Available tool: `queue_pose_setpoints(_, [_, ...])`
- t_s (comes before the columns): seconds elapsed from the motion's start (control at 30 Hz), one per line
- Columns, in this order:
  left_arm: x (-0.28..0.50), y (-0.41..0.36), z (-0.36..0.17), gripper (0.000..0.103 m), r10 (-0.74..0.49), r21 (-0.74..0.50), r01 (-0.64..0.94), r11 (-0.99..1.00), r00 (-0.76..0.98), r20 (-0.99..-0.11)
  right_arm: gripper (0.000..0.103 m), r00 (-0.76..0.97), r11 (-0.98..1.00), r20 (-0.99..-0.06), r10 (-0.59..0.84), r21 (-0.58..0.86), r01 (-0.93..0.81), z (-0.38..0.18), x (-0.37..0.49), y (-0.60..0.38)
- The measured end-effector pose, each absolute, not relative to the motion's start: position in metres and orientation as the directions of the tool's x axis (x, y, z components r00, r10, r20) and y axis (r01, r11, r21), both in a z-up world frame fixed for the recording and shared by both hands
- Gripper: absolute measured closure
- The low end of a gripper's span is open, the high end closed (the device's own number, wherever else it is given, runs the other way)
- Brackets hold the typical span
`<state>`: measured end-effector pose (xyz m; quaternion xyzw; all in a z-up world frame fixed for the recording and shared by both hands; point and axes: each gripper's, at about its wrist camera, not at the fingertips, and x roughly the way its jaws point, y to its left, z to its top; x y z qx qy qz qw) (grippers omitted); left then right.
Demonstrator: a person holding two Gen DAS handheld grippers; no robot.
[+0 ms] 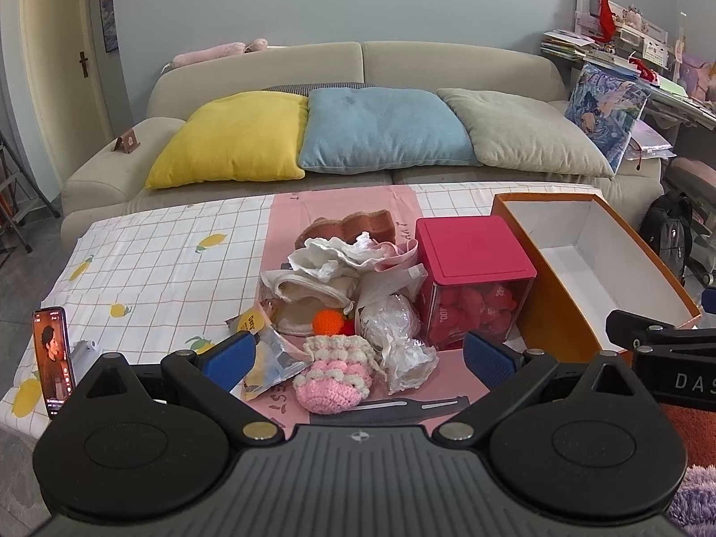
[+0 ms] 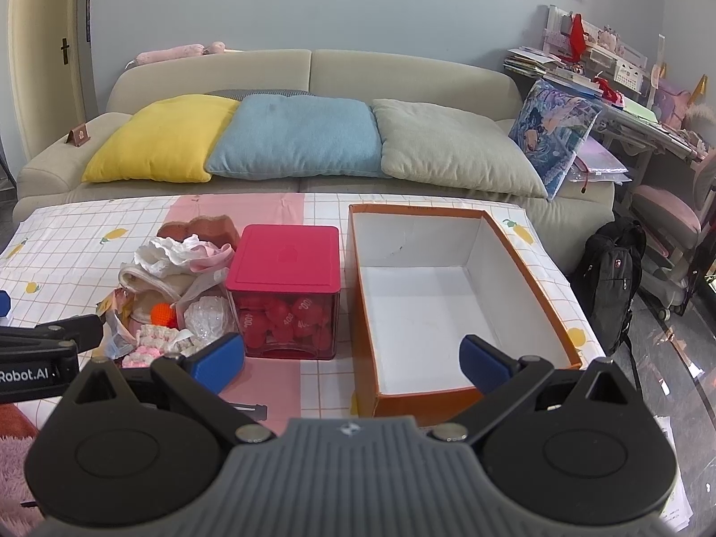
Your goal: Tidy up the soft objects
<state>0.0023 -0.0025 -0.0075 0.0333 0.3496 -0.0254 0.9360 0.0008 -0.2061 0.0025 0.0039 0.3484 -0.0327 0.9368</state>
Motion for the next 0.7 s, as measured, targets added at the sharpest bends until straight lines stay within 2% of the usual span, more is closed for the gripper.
queue_pose_setpoints(0.7, [0.0009,-0.0059,-0.0051,0.0,-0.055,0.037,0.102,0.994,0.766,-0.64,0.003,0.741,0.997,-0.669,-0.059,-0.004,0.076,0.0,0.0037,-0.2084])
